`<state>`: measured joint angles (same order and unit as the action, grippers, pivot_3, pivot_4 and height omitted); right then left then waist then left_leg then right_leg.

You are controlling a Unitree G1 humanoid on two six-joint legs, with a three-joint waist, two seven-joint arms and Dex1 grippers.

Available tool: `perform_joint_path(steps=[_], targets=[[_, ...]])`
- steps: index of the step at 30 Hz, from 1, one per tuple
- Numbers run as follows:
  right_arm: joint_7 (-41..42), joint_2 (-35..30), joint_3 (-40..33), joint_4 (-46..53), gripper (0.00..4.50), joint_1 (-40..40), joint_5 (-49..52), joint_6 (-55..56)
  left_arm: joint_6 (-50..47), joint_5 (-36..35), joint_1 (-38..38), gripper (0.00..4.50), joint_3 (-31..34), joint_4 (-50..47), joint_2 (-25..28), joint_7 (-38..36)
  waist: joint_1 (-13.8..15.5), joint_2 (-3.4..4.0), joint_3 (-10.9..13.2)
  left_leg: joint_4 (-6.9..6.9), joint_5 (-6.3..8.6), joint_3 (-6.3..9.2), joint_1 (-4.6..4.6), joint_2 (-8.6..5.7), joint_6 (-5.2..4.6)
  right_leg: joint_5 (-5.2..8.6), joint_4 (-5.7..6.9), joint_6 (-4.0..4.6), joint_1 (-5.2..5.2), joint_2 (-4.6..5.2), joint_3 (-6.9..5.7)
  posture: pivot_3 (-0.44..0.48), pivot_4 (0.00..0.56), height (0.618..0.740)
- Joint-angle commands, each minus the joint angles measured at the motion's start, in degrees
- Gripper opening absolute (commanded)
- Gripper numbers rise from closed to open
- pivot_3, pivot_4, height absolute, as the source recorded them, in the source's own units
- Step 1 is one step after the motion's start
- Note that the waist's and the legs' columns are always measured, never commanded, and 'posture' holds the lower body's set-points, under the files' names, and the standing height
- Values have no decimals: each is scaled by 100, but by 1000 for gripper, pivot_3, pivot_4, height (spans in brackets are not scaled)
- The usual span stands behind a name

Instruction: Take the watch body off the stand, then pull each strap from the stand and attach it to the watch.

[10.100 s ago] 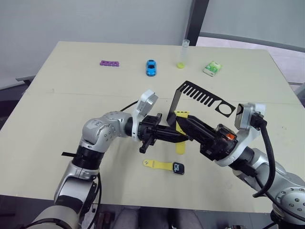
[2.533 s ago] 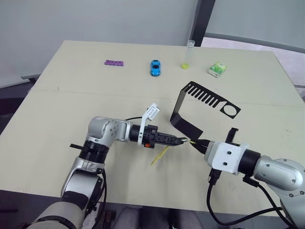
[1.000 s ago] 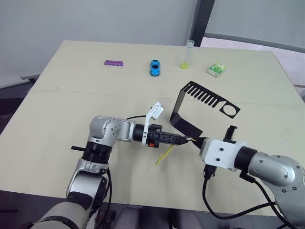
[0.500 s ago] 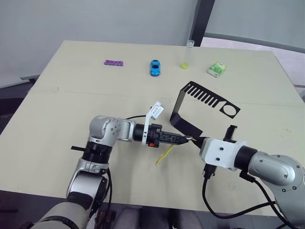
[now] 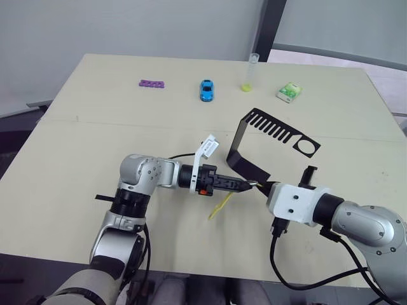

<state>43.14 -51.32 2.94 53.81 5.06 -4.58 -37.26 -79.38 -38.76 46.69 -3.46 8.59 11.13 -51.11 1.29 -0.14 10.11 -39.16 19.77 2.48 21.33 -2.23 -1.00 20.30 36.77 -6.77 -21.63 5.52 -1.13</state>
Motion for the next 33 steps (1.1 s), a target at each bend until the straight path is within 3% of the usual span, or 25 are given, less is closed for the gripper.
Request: perform_joint_path(steps=[1,33], targets=[[12,40,28,244,0,96,90,79,-11,-329,181,1593,-99,-282,-209,-93,1,0,0,0,0,0,0,0,0,0,0,0,0,0,0,0,150,740],[-12,50,53,208,0,99,73,79,-28,-340,175,1593,-95,-336,-216,-90,0,0,0,0,0,0,0,0,0,0,0,0,0,0,0,0,150,740]])
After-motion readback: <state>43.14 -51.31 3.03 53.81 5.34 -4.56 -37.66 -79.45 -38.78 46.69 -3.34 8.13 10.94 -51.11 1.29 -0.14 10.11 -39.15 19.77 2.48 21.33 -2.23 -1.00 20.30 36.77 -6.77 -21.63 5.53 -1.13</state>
